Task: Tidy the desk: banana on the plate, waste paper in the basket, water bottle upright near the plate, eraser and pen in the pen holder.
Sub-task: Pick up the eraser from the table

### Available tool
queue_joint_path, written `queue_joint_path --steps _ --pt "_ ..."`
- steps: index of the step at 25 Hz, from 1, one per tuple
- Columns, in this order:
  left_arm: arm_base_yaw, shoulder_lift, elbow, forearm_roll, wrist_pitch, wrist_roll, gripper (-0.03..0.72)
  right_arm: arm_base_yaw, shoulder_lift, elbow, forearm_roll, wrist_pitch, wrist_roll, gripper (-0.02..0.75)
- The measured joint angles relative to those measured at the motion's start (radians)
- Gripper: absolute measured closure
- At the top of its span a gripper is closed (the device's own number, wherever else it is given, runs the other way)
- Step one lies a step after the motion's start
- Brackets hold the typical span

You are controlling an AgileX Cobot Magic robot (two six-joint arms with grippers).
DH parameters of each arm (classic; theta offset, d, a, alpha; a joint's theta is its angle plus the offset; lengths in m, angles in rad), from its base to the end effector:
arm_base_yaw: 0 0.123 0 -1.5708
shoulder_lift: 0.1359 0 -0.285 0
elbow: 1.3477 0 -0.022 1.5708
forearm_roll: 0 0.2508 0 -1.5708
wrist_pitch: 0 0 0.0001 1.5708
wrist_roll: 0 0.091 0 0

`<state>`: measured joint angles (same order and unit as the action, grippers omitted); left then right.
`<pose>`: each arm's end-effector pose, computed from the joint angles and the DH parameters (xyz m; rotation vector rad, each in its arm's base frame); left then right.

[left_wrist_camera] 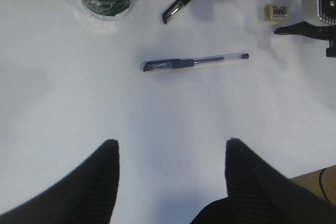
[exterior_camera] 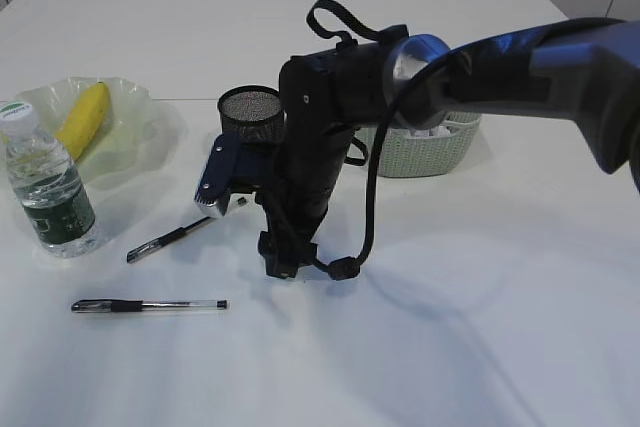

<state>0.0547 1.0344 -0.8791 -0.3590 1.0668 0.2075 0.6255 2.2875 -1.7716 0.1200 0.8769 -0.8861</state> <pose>0.1805 -0.0182 0.3129 0.0634 2.6412 -0.3900 0.3808 0.2854 0.1389 -1.8963 2.1466 0.0960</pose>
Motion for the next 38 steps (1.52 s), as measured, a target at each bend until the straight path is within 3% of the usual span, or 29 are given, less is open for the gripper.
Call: queue_joint_path --steps 7,13,28,38 --pt "0.000 0.000 0.000 -0.002 -0.002 0.000 0.235 -0.019 0.000 0.000 0.030 0.015 -0.026 0.240" --pt "0.000 0.000 0.000 -0.002 -0.003 0.000 0.235 -0.019 0.000 0.000 0.043 0.023 -0.037 0.288" --pt "0.000 0.000 0.000 -0.002 -0.004 0.000 0.235 -0.019 0.020 0.000 0.064 0.023 -0.038 0.297" --pt "0.000 0.000 0.000 -0.002 -0.004 0.000 0.235 -0.019 0.020 0.000 0.066 0.020 -0.038 0.394"
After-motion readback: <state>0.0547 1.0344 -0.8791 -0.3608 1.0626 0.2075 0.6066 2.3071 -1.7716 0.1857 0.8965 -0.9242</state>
